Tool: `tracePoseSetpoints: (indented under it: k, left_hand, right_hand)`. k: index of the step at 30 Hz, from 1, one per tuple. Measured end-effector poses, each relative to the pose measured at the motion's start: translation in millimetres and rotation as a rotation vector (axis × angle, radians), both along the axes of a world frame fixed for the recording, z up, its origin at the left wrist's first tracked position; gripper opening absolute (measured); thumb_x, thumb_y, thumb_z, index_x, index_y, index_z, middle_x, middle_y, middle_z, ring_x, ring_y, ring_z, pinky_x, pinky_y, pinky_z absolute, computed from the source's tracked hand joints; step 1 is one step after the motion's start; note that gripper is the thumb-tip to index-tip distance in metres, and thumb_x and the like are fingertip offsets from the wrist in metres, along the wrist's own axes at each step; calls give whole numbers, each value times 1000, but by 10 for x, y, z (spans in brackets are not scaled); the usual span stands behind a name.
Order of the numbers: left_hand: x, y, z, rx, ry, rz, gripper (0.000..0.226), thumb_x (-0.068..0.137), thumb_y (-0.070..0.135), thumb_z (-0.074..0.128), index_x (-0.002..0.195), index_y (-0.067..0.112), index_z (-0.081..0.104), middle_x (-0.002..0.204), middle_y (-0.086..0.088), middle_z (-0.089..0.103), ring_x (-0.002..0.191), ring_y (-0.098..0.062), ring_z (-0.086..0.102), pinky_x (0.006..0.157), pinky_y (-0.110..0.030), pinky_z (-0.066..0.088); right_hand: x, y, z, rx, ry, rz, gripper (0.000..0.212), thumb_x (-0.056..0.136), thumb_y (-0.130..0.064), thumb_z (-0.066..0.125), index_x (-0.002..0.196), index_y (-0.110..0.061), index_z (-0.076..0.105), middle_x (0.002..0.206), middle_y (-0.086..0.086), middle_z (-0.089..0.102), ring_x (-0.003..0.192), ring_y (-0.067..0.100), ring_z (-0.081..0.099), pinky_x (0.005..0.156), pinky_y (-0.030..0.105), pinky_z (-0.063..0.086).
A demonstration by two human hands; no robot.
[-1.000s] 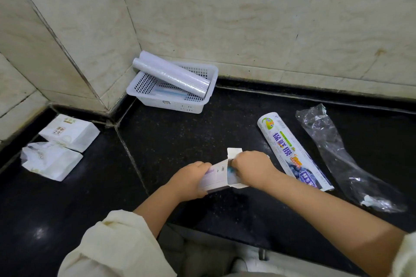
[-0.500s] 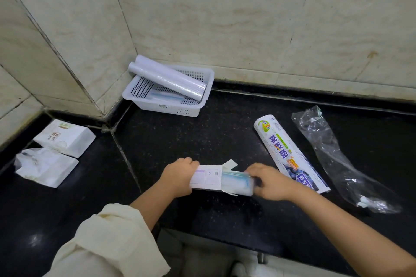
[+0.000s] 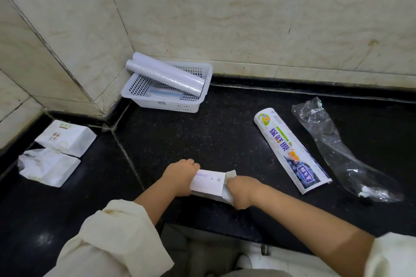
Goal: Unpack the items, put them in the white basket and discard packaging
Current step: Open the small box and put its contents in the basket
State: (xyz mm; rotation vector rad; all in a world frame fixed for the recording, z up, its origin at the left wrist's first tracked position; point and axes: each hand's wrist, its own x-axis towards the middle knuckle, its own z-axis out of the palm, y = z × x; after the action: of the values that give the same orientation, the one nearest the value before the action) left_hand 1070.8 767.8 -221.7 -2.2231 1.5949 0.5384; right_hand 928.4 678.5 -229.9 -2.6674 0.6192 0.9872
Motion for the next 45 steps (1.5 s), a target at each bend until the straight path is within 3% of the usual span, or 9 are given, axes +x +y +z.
tracePoseSetpoints:
  k: [7, 15, 19, 22, 26, 30, 36, 41, 45]
  left_hand:
    - [-1, 46, -56, 31, -25, -28, 54, 81, 18, 65, 130, 14, 42, 132, -7, 46, 121, -23, 46, 97, -35, 45]
    - [188, 127, -100, -22, -46, 99, 54, 80, 23, 64, 129, 15, 42, 129, -5, 46, 118, -21, 46, 93, -33, 46]
    - [285, 93, -134, -23, -85, 158, 56, 81, 21, 62, 132, 15, 39, 130, -5, 46, 119, -21, 47, 95, -34, 45]
    - [298, 46, -129, 48, -98, 156, 63, 82, 31, 63, 137, 14, 36, 136, -6, 43, 124, -22, 44, 103, -38, 40]
    - [220, -104, 45, -189, 6, 195, 102, 75, 52, 66, 149, 14, 7, 157, -5, 14, 144, -21, 16, 117, -39, 21]
    - [138, -361, 378, -589, 105, -67, 95, 75, 53, 65, 148, 12, 21, 153, -3, 28, 143, -19, 23, 117, -33, 17]
    - [510, -778, 748, -145, 303, 84, 65, 73, 35, 72, 130, 26, 43, 127, 1, 56, 108, -16, 54, 92, -30, 44]
    - [844, -805, 612, -231, 341, 265, 56, 75, 23, 70, 124, 25, 45, 118, 1, 60, 103, -16, 58, 83, -28, 46]
    - [1229, -834, 508, -203, 254, 264, 35, 79, 20, 62, 113, 17, 53, 114, -5, 64, 101, -21, 61, 78, -28, 46]
  right_hand:
    - [-36, 136, -278, -5, -61, -51, 35, 88, -10, 50, 122, -1, 48, 129, 16, 52, 115, 32, 55, 94, 39, 47]
    - [-248, -254, -163, 11, -189, -115, 27, 86, -5, 43, 110, 0, 55, 121, 20, 59, 110, 33, 58, 91, 36, 46]
    - [-452, -692, 33, 56, -154, -183, 21, 82, 0, 46, 65, -13, 45, 73, 7, 52, 86, 23, 54, 60, 31, 34]
    - [-559, -945, 248, 80, -194, -285, 40, 78, 2, 51, 55, -21, 28, 73, 5, 47, 81, 16, 44, 59, 26, 27]
    - [-524, -1082, 522, 59, -267, -281, 27, 79, 2, 50, 64, -16, 37, 91, 16, 56, 81, 18, 47, 65, 25, 33]
    - [-216, -999, 716, -90, -254, -11, 17, 83, -1, 42, 92, -15, 44, 116, 16, 56, 100, 27, 57, 79, 34, 43]
    - [371, -1212, 863, -301, -441, 306, 39, 87, -8, 41, 125, -7, 40, 121, 13, 50, 106, 31, 52, 86, 40, 41]
    - [802, -1407, 789, -215, -625, 367, 41, 79, 0, 42, 120, 0, 49, 109, 19, 57, 96, 34, 58, 75, 40, 47]
    - [1248, -1463, 688, -152, -472, 381, 41, 85, -20, 48, 125, -12, 43, 117, 9, 54, 106, 28, 51, 84, 36, 42]
